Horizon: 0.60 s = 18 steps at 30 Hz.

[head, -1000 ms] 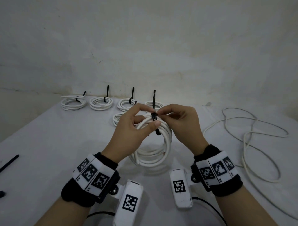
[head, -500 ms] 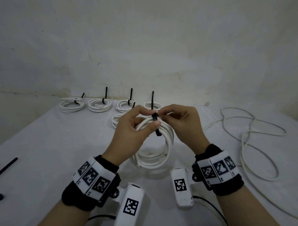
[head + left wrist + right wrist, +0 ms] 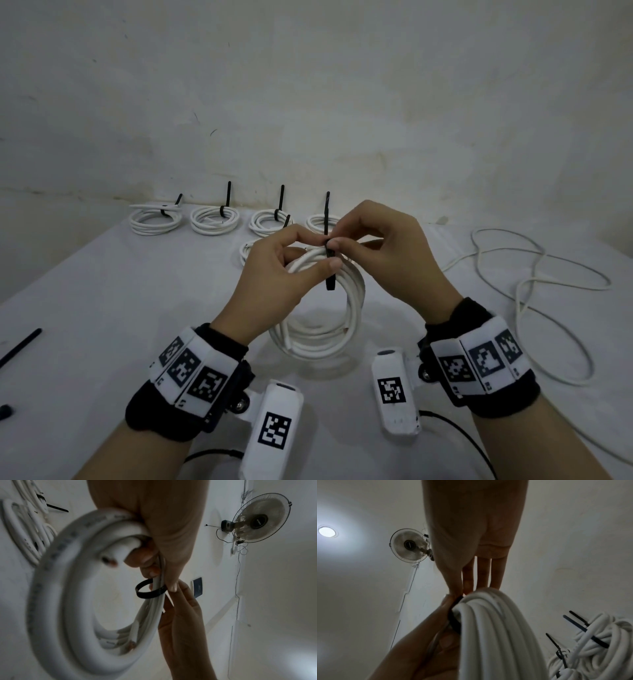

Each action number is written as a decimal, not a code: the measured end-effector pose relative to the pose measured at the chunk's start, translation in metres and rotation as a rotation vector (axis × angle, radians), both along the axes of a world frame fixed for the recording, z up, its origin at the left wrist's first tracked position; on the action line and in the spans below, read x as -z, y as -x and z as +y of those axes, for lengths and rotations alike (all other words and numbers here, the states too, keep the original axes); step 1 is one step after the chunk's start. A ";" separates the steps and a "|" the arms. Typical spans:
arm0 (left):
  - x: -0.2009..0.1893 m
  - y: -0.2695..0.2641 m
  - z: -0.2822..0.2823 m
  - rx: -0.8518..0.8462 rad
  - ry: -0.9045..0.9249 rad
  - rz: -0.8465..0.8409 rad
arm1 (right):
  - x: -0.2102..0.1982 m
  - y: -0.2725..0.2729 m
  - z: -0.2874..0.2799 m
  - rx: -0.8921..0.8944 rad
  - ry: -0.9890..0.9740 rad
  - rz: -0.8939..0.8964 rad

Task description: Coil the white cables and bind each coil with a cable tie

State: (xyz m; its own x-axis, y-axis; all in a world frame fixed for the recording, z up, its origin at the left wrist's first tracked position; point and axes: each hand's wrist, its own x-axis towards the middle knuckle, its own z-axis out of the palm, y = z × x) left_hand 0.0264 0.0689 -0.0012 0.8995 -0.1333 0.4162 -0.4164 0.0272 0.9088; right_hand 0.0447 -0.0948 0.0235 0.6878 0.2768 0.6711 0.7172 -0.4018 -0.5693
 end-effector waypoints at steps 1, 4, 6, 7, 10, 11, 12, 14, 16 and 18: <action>0.000 0.000 0.000 -0.001 -0.014 0.003 | -0.001 -0.001 0.001 0.017 0.029 -0.035; 0.000 -0.002 0.002 -0.010 -0.037 0.025 | 0.000 -0.002 0.004 0.043 0.093 -0.152; 0.000 -0.005 0.005 0.003 -0.051 0.032 | 0.001 0.000 0.007 0.046 0.084 -0.198; 0.001 -0.006 0.006 0.016 -0.064 0.039 | 0.002 0.000 0.008 0.057 0.056 -0.211; 0.001 -0.004 0.005 0.063 -0.104 0.066 | -0.002 -0.010 0.005 0.155 -0.132 -0.189; 0.002 -0.004 0.004 0.076 -0.110 0.074 | -0.005 -0.013 0.003 0.175 -0.195 -0.152; 0.002 -0.004 0.003 0.085 -0.110 0.079 | -0.007 -0.015 0.002 0.185 -0.240 -0.110; 0.002 -0.006 0.005 0.087 -0.093 0.090 | -0.009 -0.016 0.003 0.175 -0.275 -0.027; 0.003 -0.009 0.007 0.072 -0.088 0.097 | -0.011 -0.013 0.006 0.124 -0.268 0.056; 0.005 -0.011 0.008 0.058 -0.097 0.099 | -0.012 -0.011 0.010 0.069 -0.221 0.108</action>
